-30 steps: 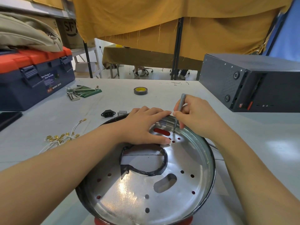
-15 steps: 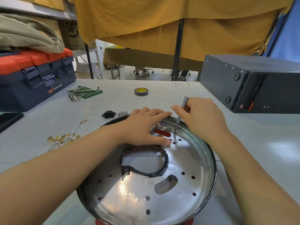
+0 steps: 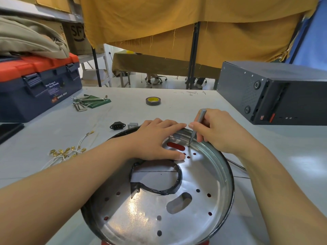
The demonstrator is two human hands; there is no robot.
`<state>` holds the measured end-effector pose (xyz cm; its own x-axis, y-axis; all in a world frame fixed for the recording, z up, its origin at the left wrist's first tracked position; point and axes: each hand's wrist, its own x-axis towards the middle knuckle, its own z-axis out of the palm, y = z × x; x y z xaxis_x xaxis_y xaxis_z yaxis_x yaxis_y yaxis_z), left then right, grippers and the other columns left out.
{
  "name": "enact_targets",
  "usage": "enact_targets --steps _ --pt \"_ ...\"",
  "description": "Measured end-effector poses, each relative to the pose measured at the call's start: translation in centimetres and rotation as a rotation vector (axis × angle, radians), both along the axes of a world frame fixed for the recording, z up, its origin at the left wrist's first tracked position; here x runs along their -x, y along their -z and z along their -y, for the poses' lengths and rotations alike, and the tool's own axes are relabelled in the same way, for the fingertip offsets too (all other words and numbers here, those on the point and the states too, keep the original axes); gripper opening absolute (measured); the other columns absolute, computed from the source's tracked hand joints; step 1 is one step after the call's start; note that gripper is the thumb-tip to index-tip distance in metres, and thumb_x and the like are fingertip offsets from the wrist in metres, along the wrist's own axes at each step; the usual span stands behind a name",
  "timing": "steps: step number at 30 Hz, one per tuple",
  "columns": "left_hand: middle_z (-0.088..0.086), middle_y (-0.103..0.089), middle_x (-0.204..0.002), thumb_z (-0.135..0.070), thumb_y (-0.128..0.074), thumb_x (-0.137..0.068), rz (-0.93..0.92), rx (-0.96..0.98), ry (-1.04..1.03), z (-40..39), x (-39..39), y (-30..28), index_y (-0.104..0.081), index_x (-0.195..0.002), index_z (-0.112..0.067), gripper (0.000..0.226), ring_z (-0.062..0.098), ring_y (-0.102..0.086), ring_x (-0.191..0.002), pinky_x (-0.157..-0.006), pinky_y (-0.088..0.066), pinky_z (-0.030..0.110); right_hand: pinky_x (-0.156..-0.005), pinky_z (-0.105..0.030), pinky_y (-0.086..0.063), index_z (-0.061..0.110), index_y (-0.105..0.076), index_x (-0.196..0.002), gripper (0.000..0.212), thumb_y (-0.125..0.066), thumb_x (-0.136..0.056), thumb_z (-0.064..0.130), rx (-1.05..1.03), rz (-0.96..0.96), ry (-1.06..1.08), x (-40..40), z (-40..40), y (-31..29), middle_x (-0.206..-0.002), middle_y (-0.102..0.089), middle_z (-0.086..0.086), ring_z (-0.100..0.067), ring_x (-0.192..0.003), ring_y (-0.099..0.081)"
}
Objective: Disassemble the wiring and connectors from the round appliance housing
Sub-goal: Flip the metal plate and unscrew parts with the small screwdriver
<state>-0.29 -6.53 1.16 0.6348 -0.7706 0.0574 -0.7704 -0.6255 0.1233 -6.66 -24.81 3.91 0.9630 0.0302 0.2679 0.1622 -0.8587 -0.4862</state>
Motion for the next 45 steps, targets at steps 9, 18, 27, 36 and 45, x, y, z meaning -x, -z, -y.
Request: enact_targets --steps 9,18,27,36,45 --pt "-0.012 -0.024 -0.15 -0.069 -0.047 -0.08 -0.003 -0.005 0.001 0.1 0.0 -0.1 -0.01 -0.148 -0.038 0.083 0.015 -0.025 -0.129 -0.106 -0.017 0.035 -0.063 -0.021 -0.041 0.024 -0.058 -0.079 0.017 -0.054 -0.095 0.029 -0.128 -0.066 -0.114 0.2 0.3 -0.2 -0.072 -0.059 0.005 -0.008 -0.068 -0.055" --pt "-0.012 -0.024 -0.15 -0.069 -0.047 -0.08 0.007 0.002 0.0 0.0 0.1 -0.1 -0.012 -0.148 -0.038 0.083 0.015 -0.026 -0.13 -0.108 -0.017 0.036 -0.045 -0.006 -0.038 0.017 -0.058 -0.073 0.018 -0.058 -0.091 0.017 -0.211 0.037 0.025 -0.4 -0.5 0.6 -0.058 -0.059 0.003 0.006 -0.045 -0.054" --pt "-0.012 -0.024 -0.15 -0.07 -0.047 -0.08 0.016 0.015 0.0 0.0 -0.1 0.2 -0.009 -0.148 -0.039 0.084 0.016 -0.027 -0.129 -0.106 -0.017 0.034 -0.051 -0.015 -0.041 0.012 -0.062 -0.078 0.029 -0.052 -0.096 0.032 -0.089 0.094 0.096 -0.7 -1.5 0.9 -0.057 -0.06 0.0 -0.006 -0.049 -0.053" --pt "-0.012 -0.023 -0.151 -0.07 -0.046 -0.08 0.008 -0.005 -0.002 0.1 -0.1 0.0 -0.009 -0.148 -0.039 0.083 0.016 -0.025 -0.131 -0.108 -0.017 0.036 -0.052 -0.016 -0.039 0.025 -0.052 -0.084 0.011 -0.051 -0.095 0.023 -0.156 -0.033 0.014 -0.5 -0.1 0.6 -0.067 -0.06 0.003 -0.008 -0.061 -0.055" --pt "-0.012 -0.025 -0.15 -0.07 -0.047 -0.08 0.013 0.01 0.0 0.0 0.0 0.1 -0.012 -0.148 -0.038 0.083 0.015 -0.027 -0.129 -0.106 -0.017 0.034 -0.056 -0.015 -0.04 0.018 -0.062 -0.084 0.008 -0.061 -0.092 0.019 -0.328 0.026 -0.024 -0.4 -0.3 0.5 -0.048 -0.062 0.004 -0.003 -0.047 -0.058"
